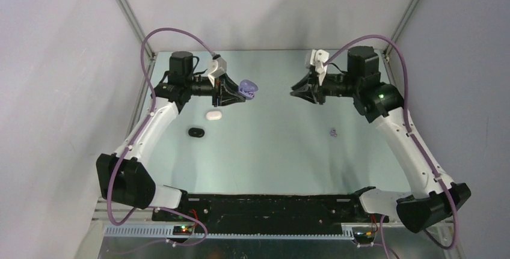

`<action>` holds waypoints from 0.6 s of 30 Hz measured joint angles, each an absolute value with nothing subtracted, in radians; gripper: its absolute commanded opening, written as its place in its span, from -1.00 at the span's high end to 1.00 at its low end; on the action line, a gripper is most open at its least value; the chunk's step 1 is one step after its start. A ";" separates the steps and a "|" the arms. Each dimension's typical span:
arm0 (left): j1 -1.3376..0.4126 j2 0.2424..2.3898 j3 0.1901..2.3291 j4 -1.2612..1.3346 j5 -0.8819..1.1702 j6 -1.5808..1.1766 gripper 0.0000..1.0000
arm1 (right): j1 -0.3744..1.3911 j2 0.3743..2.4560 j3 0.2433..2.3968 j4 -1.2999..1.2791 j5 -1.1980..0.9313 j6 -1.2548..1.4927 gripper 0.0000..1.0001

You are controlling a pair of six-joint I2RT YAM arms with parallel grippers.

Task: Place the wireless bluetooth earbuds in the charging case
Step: Pick up the earbud from the center of the board.

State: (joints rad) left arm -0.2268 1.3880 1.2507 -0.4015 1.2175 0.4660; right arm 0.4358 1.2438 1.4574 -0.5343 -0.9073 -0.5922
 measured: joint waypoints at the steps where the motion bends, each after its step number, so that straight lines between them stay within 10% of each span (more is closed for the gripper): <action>1: -0.227 1.384 1.240 -0.381 1.211 0.448 1.00 | 0.398 1.234 1.433 -0.565 -0.871 -0.570 0.67; 18: -0.219 1.349 1.170 -0.210 1.154 0.276 1.00 | 0.144 1.407 0.950 -0.721 -0.363 -0.094 0.69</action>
State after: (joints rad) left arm -0.2192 1.3495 1.1702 -0.2100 1.1538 0.2764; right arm 0.1440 1.4067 0.9501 -0.7208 -0.3626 -0.0940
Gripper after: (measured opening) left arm 0.347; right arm 0.144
